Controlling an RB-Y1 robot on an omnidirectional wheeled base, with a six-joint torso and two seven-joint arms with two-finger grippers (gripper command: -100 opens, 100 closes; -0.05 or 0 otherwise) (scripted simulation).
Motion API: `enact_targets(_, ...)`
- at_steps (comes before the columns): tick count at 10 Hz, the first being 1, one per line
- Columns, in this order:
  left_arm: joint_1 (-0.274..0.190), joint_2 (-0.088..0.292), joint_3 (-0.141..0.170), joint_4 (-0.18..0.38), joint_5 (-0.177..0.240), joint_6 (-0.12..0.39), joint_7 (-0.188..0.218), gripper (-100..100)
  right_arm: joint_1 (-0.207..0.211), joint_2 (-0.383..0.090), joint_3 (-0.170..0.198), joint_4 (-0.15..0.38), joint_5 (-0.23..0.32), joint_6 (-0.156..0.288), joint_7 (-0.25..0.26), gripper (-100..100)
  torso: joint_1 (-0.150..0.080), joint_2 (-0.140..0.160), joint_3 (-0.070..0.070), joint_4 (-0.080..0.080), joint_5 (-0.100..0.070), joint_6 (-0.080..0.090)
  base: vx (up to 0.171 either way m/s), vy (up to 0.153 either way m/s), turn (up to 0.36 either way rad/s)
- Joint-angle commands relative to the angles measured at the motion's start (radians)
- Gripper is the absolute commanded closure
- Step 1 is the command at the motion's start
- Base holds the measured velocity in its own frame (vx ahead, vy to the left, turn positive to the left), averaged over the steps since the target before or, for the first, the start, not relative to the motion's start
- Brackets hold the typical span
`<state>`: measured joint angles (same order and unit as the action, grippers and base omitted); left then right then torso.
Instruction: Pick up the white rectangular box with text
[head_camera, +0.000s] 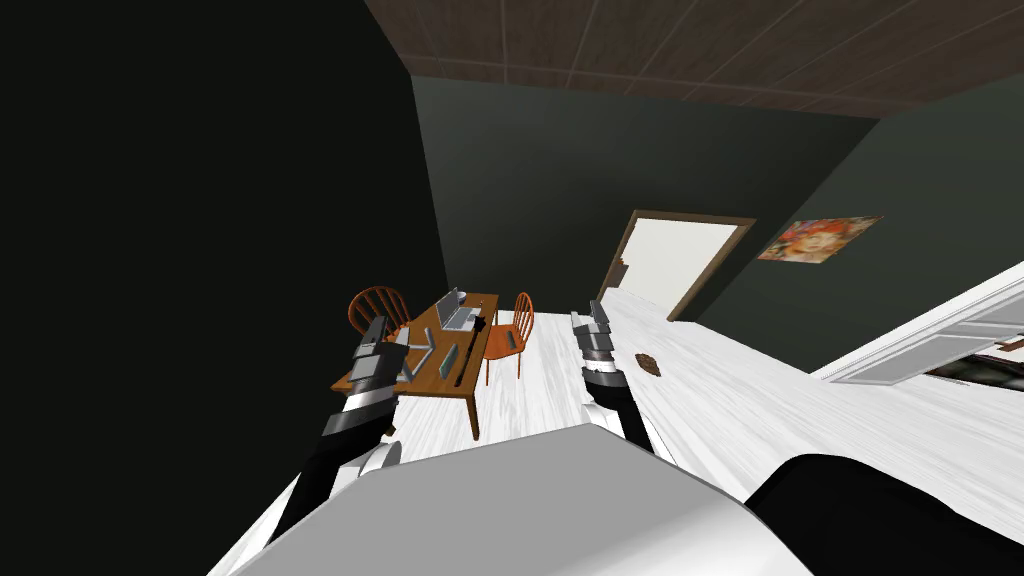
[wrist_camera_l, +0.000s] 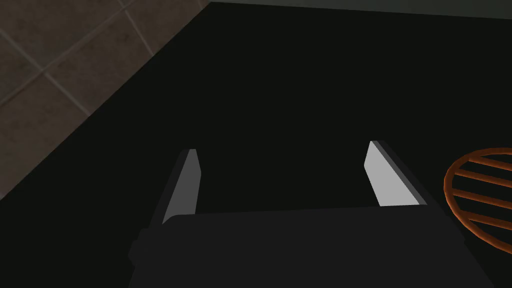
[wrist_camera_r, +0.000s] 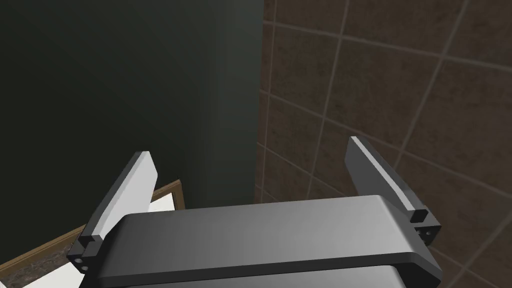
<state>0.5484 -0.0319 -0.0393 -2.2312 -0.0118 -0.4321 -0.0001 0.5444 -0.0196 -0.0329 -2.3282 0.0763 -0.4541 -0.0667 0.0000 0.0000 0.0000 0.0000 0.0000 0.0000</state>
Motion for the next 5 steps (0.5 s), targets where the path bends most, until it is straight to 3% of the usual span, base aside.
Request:
enact_targets(1, -0.013, 0.039, 0.002, 0.015, -0.001, 0.02, 0.009, -100, 0.0, 0.0, 0.0, 0.0, 0.0, 0.0, 0.0, 0, 0.0, 0.0, 0.0, 0.0, 0.0, 0.0, -0.026, -0.012, 0.051)
enact_targets(4, -0.065, 0.127, 0.013, 0.075, -0.005, 0.093, 0.043, -100, 0.0, 0.0, 0.0, 0.0, 0.0, 0.0, 0.0, 0, -0.002, 0.004, 0.002, 0.001, 0.0, 0.0, -0.075, -0.042, 0.099)
enact_targets(5, -0.065, 0.127, 0.013, 0.075, -0.005, 0.097, 0.043, -100, 0.0, 0.0, 0.0, 0.0, 0.0, 0.0, 0.0, 0, -0.003, 0.005, 0.003, 0.001, -0.001, 0.0, -0.057, -0.04, 0.036)
